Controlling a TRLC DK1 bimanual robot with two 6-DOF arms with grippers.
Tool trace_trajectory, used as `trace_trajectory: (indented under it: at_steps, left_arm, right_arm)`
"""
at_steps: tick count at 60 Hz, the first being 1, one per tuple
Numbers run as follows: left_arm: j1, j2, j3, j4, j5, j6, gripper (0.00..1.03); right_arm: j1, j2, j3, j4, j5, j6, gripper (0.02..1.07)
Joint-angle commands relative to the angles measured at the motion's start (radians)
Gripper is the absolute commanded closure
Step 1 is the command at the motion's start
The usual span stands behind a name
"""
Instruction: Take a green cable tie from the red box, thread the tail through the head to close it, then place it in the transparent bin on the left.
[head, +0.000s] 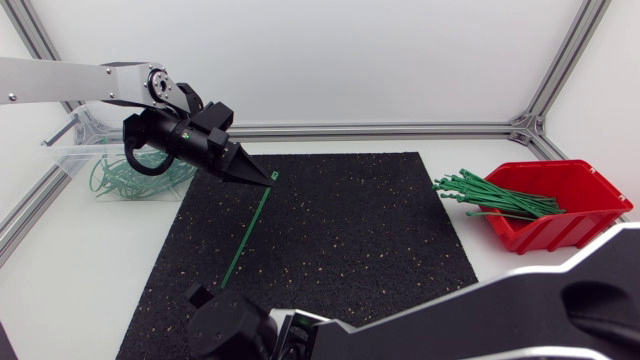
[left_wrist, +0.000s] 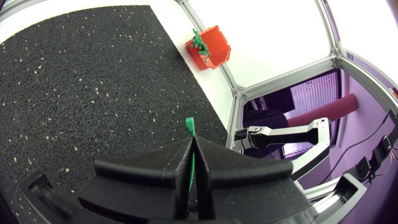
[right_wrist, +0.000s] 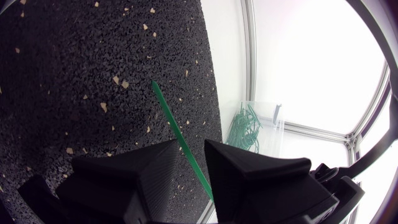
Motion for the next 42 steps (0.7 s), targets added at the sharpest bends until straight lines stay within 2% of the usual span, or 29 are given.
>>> trace_trajectory:
  at_steps: [1, 13, 18, 42]
  left_arm:
    - [-0.005, -0.016, 0.018, -0.025, 0.012, 0.029, 1.00]
    - [-0.004, -0.016, 0.022, -0.026, 0.017, 0.034, 1.00]
    - [-0.002, -0.015, 0.018, -0.029, 0.024, 0.035, 1.00]
    - [0.010, -0.024, 0.018, -0.071, 0.037, 0.061, 1.00]
  right_arm:
    - [0.012, 0.027, 0.003, 0.007, 0.008, -0.020, 0.70]
    - [0.026, 0.052, -0.004, 0.010, 0.012, -0.011, 0.70]
    - [0.034, 0.069, -0.004, 0.024, 0.012, -0.011, 0.79]
    - [0.042, 0.043, -0.003, 0.042, 0.018, -0.015, 0.84]
